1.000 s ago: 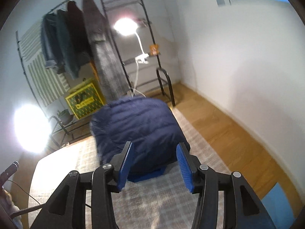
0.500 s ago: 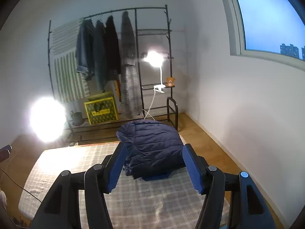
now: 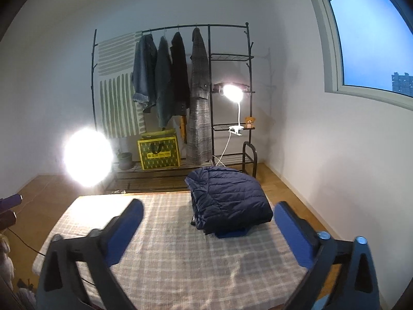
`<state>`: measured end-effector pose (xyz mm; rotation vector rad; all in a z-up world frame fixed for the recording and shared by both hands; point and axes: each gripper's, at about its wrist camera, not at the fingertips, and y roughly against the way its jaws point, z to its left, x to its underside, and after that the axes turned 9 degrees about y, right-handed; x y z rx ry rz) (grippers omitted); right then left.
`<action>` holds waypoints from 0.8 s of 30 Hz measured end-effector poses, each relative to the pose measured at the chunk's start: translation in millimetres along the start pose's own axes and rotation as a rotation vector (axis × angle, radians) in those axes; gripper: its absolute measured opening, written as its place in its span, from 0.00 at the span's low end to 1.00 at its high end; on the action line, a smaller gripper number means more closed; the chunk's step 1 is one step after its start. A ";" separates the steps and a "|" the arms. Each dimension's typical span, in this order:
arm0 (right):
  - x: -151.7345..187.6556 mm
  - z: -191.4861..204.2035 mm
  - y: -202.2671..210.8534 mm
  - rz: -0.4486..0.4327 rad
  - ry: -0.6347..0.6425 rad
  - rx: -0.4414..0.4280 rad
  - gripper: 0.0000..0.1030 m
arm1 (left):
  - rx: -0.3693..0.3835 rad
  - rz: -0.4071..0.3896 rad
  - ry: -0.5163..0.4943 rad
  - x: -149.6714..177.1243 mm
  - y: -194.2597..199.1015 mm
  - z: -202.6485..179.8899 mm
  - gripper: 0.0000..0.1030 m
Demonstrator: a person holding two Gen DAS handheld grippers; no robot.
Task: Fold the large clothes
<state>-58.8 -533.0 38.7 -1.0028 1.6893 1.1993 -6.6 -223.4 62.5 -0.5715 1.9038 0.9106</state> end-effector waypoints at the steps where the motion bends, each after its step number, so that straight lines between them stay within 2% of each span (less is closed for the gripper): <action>1: 6.4 5.4 -4.0 0.002 0.012 0.001 1.00 | -0.016 0.007 -0.014 6.7 -6.1 0.3 0.99; 9: 50.7 22.8 -43.7 0.036 0.027 0.017 1.00 | -0.138 0.045 -0.088 52.3 -59.1 0.7 1.00; 12: 66.7 26.5 -63.2 0.059 0.029 0.033 1.00 | -0.151 0.074 -0.087 63.4 -81.2 5.2 1.00; 18: 97.9 24.7 -102.8 0.088 -0.047 0.034 1.00 | -0.198 0.100 -0.058 80.8 -120.3 21.9 1.00; 21: 111.2 23.1 -120.6 0.092 -0.067 0.069 1.00 | -0.204 0.152 -0.060 88.3 -139.9 28.8 1.00; 24: 117.9 22.3 -137.3 0.125 -0.060 0.067 1.00 | -0.206 0.190 -0.045 94.8 -153.7 36.9 1.00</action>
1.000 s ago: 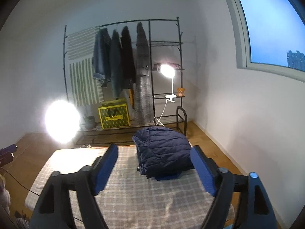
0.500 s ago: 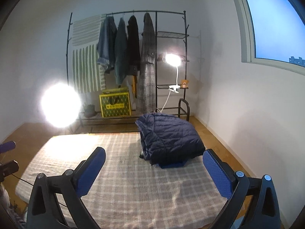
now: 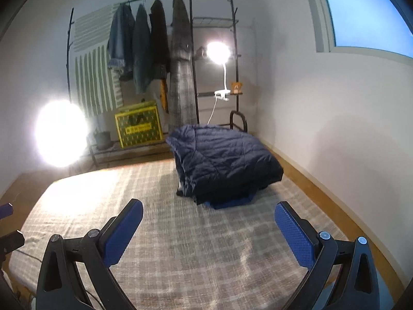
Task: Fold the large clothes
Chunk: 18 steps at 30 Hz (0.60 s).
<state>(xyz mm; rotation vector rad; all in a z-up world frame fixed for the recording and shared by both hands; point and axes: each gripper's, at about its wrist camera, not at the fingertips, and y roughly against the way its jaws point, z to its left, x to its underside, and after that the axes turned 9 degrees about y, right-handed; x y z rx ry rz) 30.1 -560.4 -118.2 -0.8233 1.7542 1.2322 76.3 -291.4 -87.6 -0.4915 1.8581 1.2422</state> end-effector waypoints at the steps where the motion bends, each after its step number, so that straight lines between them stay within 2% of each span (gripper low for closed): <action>1: 0.9 1.0 -3.2 0.008 0.007 0.005 1.00 | 0.000 0.007 0.005 0.8 -4.2 1.3 1.00; 9: 1.6 -0.8 -15.7 0.013 0.029 0.058 1.00 | -0.014 0.019 0.009 2.5 -20.9 0.2 1.00; 18: 1.1 -1.9 -18.7 0.022 0.019 0.052 1.00 | -0.010 0.008 0.023 2.5 -18.2 -0.1 1.00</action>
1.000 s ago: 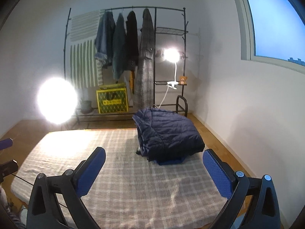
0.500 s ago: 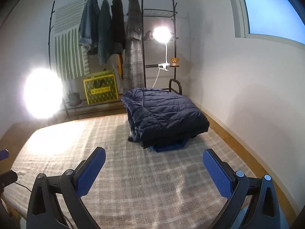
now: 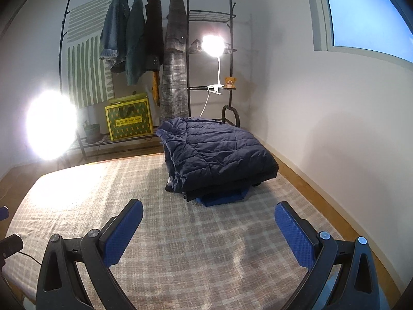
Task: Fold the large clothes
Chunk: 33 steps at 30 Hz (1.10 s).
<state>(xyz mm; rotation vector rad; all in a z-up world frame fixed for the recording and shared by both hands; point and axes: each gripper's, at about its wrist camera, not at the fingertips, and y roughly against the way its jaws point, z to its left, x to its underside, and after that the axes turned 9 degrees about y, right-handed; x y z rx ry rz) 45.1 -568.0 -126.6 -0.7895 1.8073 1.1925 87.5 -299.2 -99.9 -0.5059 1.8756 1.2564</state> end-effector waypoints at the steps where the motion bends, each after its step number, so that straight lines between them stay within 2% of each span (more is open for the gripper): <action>1: 0.1 0.3 -0.2 0.001 0.002 -0.001 1.00 | 0.001 -0.001 0.001 -0.1 -0.2 0.3 1.00; 33: 4.2 -0.4 -2.9 0.019 -0.021 0.016 1.00 | -0.012 -0.025 0.004 -3.1 11.4 1.4 1.00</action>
